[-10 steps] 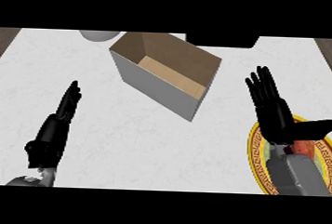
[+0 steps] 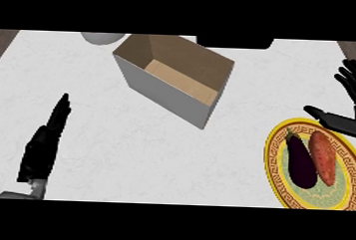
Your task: Pick the sweet potato from the plate and place it in the cardboard box
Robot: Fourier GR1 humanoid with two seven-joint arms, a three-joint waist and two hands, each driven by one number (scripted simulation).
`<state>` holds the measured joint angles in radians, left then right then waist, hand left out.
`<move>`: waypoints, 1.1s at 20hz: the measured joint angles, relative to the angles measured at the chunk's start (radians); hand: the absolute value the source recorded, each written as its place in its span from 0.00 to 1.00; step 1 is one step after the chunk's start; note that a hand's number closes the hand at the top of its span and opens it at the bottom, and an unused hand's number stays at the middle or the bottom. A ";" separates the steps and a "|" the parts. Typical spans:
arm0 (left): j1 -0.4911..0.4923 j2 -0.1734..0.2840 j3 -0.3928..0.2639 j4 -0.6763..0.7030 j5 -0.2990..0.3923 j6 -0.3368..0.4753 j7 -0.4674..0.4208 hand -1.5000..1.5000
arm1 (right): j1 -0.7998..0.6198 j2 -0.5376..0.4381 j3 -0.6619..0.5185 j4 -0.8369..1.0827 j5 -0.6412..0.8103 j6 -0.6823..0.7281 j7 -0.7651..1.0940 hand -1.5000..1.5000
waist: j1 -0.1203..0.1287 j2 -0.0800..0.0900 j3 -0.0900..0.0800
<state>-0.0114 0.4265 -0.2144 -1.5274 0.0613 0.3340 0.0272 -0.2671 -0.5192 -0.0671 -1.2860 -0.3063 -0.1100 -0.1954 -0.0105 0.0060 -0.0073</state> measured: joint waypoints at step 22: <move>-0.001 -0.013 0.019 0.000 -0.021 -0.049 0.058 0.50 | 0.155 -0.510 0.118 -0.030 0.287 0.402 0.155 0.00 | 0.016 -0.006 0.005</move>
<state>-0.0124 0.4132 -0.1955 -1.5272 0.0400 0.2846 0.0855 -0.1121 -1.0294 0.0504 -1.3162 -0.0193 0.2917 -0.0408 0.0058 -0.0002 -0.0025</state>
